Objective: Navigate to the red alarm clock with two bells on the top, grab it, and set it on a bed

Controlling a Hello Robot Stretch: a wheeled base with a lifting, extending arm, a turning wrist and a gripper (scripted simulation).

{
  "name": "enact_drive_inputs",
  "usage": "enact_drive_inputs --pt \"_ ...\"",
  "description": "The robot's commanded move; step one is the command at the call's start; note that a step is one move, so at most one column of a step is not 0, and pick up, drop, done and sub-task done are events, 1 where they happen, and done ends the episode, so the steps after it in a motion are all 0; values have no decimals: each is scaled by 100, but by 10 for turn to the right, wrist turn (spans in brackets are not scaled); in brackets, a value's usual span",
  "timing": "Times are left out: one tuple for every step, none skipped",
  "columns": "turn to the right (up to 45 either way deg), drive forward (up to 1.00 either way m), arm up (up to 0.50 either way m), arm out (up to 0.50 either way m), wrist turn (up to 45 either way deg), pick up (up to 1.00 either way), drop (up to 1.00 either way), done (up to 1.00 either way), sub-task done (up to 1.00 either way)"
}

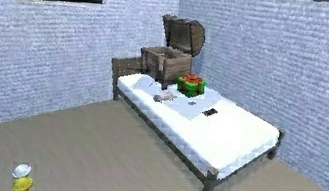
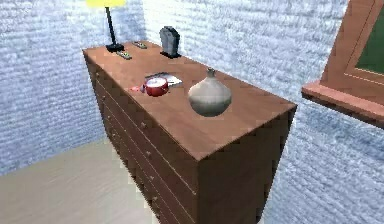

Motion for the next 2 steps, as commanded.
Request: enact_drive_inputs --pt "450 0 0 0 0 0 0 0 0" --pt "450 0 0 0 0 0 0 0 0"
